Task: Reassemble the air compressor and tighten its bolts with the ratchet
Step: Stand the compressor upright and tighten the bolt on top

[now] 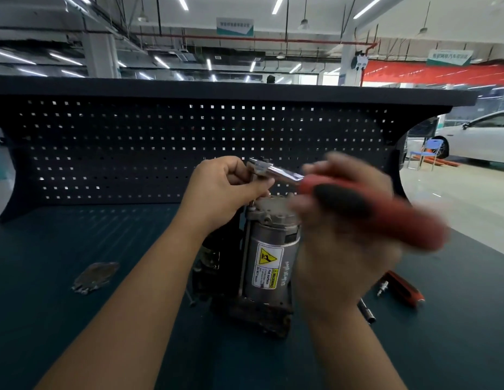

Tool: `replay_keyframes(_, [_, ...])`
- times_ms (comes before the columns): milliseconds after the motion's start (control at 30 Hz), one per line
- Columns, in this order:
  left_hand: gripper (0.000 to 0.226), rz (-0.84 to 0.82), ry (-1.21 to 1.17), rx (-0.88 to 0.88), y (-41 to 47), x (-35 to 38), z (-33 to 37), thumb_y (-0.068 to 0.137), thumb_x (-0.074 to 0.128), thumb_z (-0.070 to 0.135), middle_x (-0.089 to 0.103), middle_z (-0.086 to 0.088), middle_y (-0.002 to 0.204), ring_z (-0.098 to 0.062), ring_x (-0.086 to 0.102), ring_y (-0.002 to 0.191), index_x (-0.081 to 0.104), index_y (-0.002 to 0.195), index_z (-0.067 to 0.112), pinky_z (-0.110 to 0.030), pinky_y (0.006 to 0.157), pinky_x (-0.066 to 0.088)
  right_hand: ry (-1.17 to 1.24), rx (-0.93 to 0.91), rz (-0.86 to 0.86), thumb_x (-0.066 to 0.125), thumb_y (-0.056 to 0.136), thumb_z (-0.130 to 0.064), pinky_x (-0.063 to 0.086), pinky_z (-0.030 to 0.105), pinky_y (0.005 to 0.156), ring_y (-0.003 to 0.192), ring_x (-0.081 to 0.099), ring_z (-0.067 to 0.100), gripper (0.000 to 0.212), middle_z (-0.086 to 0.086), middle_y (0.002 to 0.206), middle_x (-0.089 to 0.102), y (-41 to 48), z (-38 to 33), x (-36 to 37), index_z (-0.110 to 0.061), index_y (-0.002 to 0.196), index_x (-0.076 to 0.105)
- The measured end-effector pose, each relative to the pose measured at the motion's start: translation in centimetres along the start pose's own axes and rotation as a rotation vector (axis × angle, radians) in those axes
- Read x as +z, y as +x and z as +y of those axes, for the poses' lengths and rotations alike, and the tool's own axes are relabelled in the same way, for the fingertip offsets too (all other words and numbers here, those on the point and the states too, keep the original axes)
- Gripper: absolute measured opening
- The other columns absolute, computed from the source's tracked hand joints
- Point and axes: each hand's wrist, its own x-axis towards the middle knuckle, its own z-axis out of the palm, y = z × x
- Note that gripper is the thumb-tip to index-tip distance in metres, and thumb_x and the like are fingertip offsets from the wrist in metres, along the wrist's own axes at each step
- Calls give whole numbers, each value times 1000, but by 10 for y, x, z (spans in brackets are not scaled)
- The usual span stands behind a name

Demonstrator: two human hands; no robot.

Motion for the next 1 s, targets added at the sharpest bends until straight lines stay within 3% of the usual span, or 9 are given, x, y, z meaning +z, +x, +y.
replay_keyframes(100, [17,-19,-29,-15,-1,-6,-5,77,74,24,73,9,68,-5,70,68,60,69,16,-13,61,51,463,640,471,63,80,-44,50,26,87,88,63,12,32,-5,90,68,1,12,0,-22,104,62])
replay_keyframes(167, [15,-44,-32,-12,-2,-10,-5,79,72,26,74,7,72,-6,71,73,62,72,17,-13,65,51,552,1028,616,55,91,-39,53,30,83,81,68,10,26,-6,88,73,-2,30,5,-17,102,63])
replay_keyframes(267, [12,-86,-34,-13,-3,-10,-4,79,70,27,74,6,75,-7,71,75,64,76,17,-13,67,51,544,1458,485,49,99,-31,55,40,82,83,69,18,28,4,94,74,-1,61,11,-7,102,63])
replay_keyframes(367, [14,-70,-23,-9,-4,-12,-4,80,70,26,74,5,75,-6,71,73,64,76,15,-12,65,50,603,1558,255,51,97,-33,53,39,70,82,68,17,27,3,94,74,5,71,11,-12,89,64])
replay_keyframes(467, [12,-51,12,3,-5,-12,-6,82,70,27,74,8,75,-4,69,70,64,78,16,-10,63,49,677,1423,328,55,96,-24,55,32,66,82,69,15,17,1,84,75,9,64,9,-8,95,62])
replay_keyframes(600, [21,78,91,15,-6,-5,-4,74,72,36,72,7,71,-4,68,65,64,75,17,-14,58,51,462,763,661,63,89,-5,52,25,89,96,66,11,37,-4,99,67,-2,24,14,-10,119,41])
replay_keyframes(767, [34,144,101,-14,-5,3,6,59,74,39,60,13,48,0,54,44,52,57,12,-12,44,40,97,-41,232,73,77,3,50,30,80,83,63,22,44,1,89,65,-11,-2,16,-27,105,56])
replay_keyframes(900, [20,75,21,14,-7,4,10,60,64,33,47,16,40,2,44,42,49,53,22,-10,41,32,-51,-188,-4,62,81,10,52,43,69,83,63,26,24,13,90,65,-10,-6,19,-3,100,56])
replay_keyframes(1000, [26,85,89,38,-2,6,4,67,72,30,56,18,45,5,50,44,52,56,17,-9,44,36,83,32,49,69,75,6,50,25,82,90,64,14,31,2,95,67,-6,-3,10,-11,100,63])
